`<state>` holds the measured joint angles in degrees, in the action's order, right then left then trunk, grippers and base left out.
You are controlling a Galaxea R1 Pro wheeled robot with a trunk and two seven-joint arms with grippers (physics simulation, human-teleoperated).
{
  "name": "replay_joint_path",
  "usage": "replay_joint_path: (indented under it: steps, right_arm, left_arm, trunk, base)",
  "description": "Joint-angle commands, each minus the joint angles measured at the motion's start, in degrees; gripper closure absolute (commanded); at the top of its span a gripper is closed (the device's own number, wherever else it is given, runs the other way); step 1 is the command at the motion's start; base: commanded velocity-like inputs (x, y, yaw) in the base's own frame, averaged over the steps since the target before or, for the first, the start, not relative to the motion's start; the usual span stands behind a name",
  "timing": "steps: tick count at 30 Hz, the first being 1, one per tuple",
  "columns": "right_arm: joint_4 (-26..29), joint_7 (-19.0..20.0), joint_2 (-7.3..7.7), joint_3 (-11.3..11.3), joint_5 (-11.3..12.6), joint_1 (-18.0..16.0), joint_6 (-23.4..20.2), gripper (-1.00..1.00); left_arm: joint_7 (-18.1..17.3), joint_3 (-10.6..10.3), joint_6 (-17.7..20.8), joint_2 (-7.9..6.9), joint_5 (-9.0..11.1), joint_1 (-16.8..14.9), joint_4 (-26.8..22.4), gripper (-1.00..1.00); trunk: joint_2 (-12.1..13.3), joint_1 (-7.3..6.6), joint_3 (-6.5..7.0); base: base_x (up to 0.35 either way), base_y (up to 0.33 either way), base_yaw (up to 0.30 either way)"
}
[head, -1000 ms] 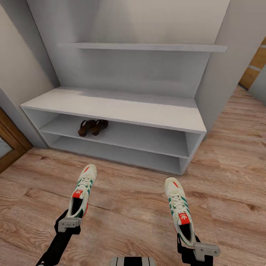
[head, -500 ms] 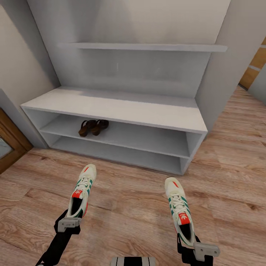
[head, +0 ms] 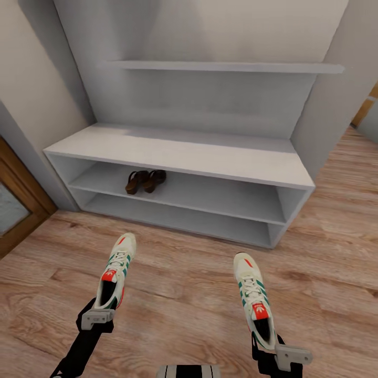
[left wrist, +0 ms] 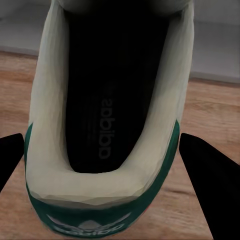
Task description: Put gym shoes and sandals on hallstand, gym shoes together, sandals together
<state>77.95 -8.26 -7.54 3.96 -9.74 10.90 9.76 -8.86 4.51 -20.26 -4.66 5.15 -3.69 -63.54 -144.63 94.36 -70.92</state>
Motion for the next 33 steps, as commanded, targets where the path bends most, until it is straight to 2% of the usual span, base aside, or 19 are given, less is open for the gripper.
replay_joint_path:
  steps: [1,13,33]
  right_arm:
    - [0.01,0.00,0.00,0.00,-0.02,0.00,0.00,1.00]
    - [0.01,0.00,0.03,0.00,0.03,0.00,0.00,1.00]
    - [0.01,-0.04,0.07,0.07,0.31,0.00,0.00,1.00]
  left_arm:
    - [-0.02,0.00,0.00,0.00,0.01,0.00,-0.01,1.00]
    - [-0.02,0.05,-0.04,0.00,-0.10,0.00,-0.01,1.00]
    - [-0.02,0.13,-0.05,0.00,-0.12,0.00,0.01,1.00]
  trunk:
    - [0.00,0.00,0.00]
    - [0.00,0.00,0.00]
    - [0.00,0.00,0.00]
  base:
    - [0.000,0.272,0.000]
    - [0.000,0.115,-0.063]
    - [0.000,0.009,-0.261]
